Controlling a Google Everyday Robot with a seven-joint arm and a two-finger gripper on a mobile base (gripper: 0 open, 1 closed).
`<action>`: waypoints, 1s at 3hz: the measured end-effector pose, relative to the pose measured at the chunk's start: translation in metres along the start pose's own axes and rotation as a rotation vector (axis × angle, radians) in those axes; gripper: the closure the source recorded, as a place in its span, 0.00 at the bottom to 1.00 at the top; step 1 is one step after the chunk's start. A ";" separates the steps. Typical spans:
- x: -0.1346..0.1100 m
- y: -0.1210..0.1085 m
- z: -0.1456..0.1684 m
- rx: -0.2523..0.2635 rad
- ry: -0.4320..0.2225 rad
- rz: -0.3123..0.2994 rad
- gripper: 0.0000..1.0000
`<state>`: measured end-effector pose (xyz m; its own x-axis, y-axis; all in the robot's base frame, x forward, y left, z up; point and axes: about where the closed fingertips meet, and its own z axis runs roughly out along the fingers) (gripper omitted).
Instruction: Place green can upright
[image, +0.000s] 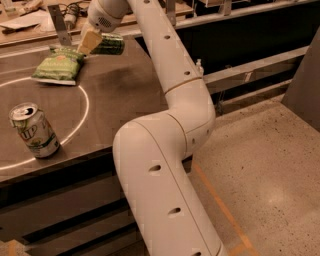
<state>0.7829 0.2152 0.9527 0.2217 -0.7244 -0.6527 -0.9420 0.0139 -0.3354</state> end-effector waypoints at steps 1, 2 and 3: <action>-0.010 -0.001 -0.037 0.007 -0.109 0.058 1.00; -0.007 -0.002 -0.069 0.000 -0.212 0.132 1.00; 0.002 -0.002 -0.093 -0.016 -0.316 0.212 1.00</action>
Offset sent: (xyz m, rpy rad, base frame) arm -0.0501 -0.0886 0.0730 0.3826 0.1621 -0.0393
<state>0.7623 0.1501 1.0153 0.0864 -0.4584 -0.8845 -0.9784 0.1282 -0.1620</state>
